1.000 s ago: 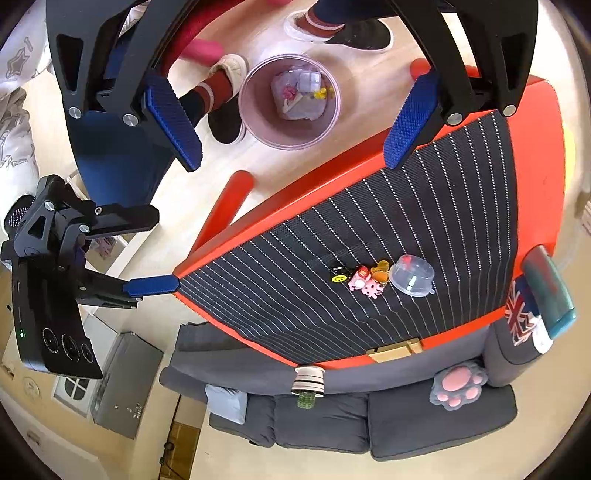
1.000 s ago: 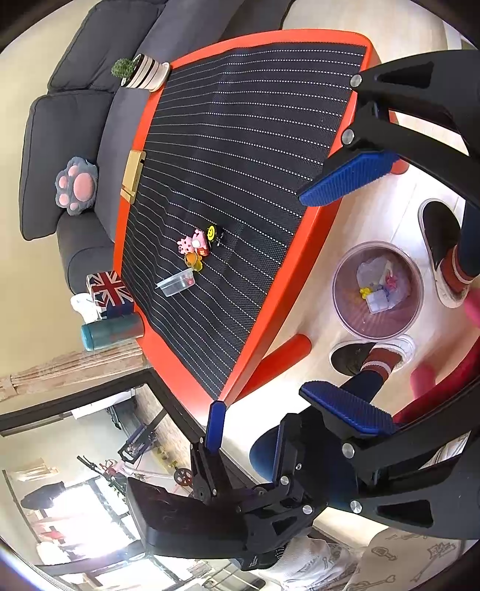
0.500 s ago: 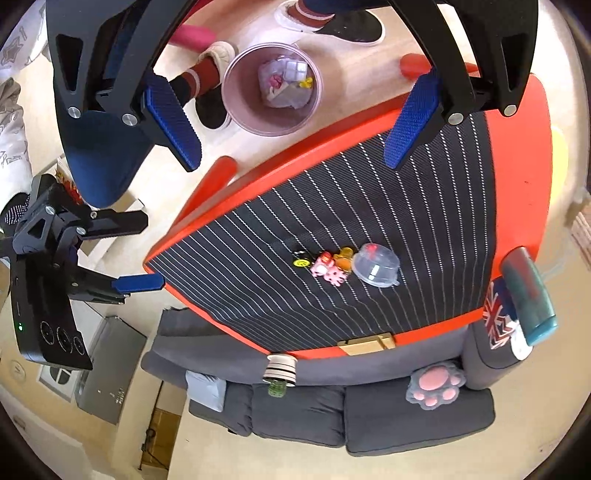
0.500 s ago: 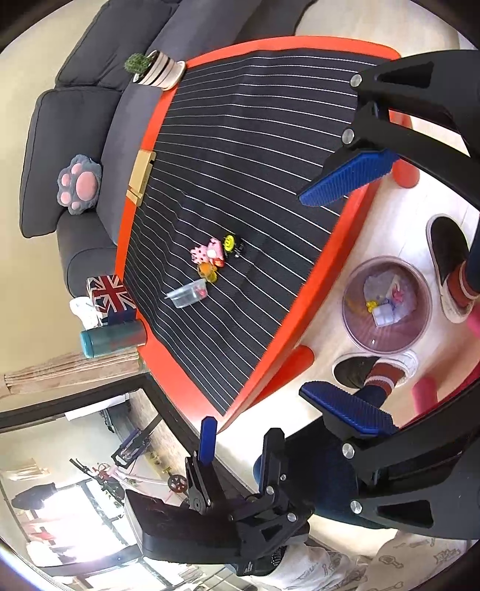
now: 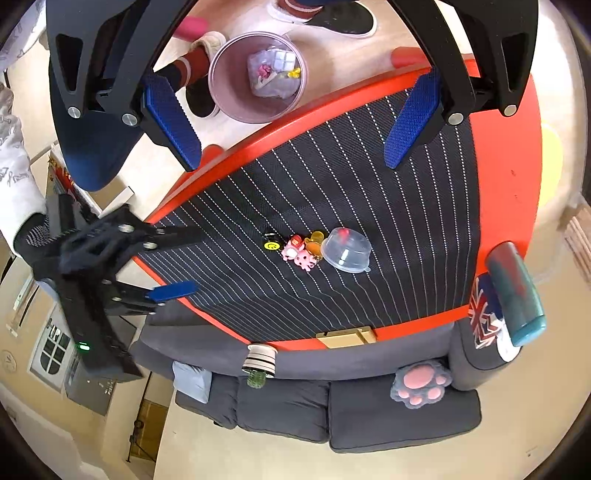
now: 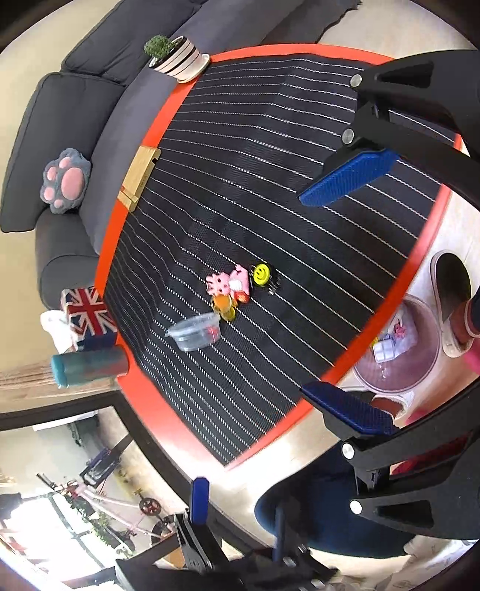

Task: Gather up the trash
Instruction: 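Move both grippers back toward the table, then close the right gripper on the smiley-face keychain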

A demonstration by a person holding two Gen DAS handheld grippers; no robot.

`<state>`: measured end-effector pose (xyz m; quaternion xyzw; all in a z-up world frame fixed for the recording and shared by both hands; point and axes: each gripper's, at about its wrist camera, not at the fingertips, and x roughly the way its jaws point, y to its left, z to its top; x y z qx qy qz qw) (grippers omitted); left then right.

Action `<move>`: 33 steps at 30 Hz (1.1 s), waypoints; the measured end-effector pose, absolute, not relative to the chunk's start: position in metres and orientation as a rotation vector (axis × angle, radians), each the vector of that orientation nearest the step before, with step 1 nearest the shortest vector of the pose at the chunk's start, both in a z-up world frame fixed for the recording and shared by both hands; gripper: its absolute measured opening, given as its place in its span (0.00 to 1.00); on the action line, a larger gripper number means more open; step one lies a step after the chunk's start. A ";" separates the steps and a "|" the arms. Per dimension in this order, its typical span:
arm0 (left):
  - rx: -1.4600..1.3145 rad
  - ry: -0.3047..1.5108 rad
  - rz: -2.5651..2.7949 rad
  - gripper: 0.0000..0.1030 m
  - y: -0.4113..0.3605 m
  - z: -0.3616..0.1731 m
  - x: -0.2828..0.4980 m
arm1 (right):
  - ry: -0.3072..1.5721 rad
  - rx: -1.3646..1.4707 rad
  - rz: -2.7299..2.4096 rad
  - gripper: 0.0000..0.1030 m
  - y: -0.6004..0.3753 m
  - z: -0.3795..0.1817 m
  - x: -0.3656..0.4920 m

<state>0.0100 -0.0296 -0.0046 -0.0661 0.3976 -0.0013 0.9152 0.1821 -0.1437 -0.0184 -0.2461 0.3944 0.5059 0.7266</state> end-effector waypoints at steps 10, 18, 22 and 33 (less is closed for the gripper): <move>-0.156 0.815 -0.001 0.93 -0.022 -0.008 0.009 | 0.923 -0.639 1.090 0.91 -0.097 -0.047 0.202; -0.169 0.809 0.004 0.93 -0.017 -0.010 0.006 | 0.958 -0.685 1.091 0.60 -0.077 -0.071 0.206; -0.171 0.814 0.006 0.93 -0.016 -0.012 0.006 | 0.957 -0.698 1.086 0.46 -0.075 -0.077 0.206; -0.177 0.819 0.011 0.93 -0.013 -0.016 0.005 | 0.964 -0.707 1.083 0.28 -0.072 -0.084 0.206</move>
